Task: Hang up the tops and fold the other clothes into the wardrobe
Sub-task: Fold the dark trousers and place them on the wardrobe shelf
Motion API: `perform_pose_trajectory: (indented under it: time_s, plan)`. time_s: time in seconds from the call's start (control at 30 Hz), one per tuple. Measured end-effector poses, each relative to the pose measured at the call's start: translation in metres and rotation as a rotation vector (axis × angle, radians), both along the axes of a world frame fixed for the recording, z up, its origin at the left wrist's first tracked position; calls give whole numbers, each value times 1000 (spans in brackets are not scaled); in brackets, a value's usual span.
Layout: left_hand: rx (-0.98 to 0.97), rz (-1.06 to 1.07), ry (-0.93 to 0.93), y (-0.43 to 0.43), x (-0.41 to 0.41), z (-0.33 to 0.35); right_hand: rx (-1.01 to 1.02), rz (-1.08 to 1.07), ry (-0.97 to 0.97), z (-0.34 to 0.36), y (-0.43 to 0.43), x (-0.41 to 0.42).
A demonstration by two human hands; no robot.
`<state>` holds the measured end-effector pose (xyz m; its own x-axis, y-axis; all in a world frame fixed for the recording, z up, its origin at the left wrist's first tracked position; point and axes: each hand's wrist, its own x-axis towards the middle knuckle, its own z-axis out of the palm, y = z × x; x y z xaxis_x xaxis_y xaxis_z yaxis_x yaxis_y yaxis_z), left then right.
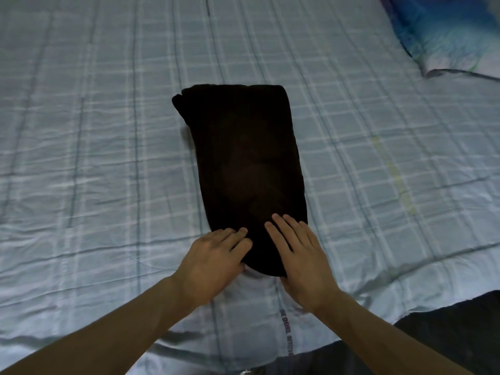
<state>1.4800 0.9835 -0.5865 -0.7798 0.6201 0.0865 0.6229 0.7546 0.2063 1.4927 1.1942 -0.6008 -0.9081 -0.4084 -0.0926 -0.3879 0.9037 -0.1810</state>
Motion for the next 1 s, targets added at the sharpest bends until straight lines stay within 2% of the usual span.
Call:
perform_pose_trajectory:
  time_s: [0.13, 0.37, 0.5, 0.63, 0.73, 0.9, 1.0]
  plan:
    - [131, 46, 0, -6, -2, 8, -109, 44, -79, 23, 3, -18]
    - [199, 53, -12, -20, -5, 38, -78, 162, -137, 71, 6, -33]
    - [312, 180, -49, -27, -23, 57, -164, 118, -114, 100, -5, -58]
    - [466, 260, -93, -35, -49, 67, -207, 44, -8, 119, -11, -82]
    - [575, 372, -110, -39, -76, 69, -341, -56, 38, 121, -14, -105]
    - [694, 486, -84, -39, -135, 77, -523, -180, 121, 119, -29, -163]
    - [697, 555, -44, -38, -177, 81, -595, -232, 155, 120, -41, -202]
